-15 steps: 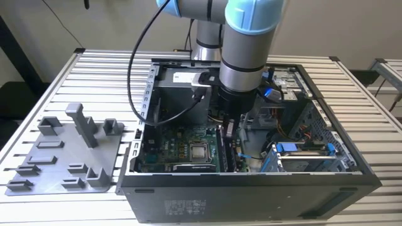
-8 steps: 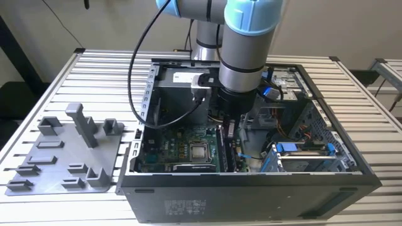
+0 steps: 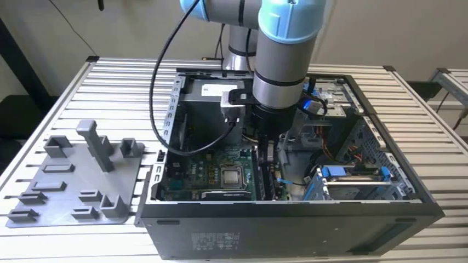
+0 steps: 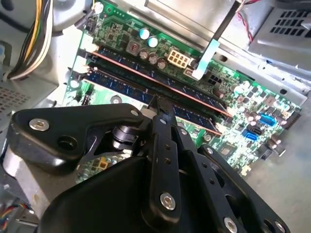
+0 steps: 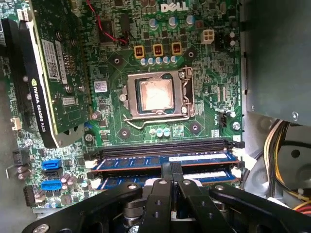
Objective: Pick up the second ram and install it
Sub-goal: 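Press down the second ram until it locks into place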
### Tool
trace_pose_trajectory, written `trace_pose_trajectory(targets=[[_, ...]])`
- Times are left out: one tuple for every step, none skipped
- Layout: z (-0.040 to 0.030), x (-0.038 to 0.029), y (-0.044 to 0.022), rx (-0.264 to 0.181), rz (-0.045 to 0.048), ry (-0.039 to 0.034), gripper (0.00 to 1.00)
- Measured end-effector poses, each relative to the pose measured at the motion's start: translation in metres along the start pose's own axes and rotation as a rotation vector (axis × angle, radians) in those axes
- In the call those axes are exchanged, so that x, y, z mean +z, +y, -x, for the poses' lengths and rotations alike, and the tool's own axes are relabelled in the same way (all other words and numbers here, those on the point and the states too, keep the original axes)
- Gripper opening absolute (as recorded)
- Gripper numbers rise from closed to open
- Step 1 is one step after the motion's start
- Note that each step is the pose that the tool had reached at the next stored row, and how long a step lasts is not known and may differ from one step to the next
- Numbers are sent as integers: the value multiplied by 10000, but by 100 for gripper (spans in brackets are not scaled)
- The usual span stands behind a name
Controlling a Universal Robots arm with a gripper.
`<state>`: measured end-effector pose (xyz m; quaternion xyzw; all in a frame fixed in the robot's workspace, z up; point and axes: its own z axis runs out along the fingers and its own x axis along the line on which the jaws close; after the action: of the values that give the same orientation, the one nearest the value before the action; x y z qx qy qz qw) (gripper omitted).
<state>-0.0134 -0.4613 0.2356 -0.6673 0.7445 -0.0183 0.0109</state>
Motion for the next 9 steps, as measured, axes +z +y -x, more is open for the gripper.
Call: trace_pose_trajectory(targets=[[0,0,0,0,0,-1,11],[0,0,0,-1,0,-2,11],[0,0,0,-2,0,-1,11],[-1,4,0,-1,0,-2,11],[-1,20,2,-7,0,-3,11],[0,38,3,-16,-1,-3,11],[0,56,4,-25,0,-2,11],[0,75,6,-33,0,-2,11],[0,93,7,-42,0,-3,11]])
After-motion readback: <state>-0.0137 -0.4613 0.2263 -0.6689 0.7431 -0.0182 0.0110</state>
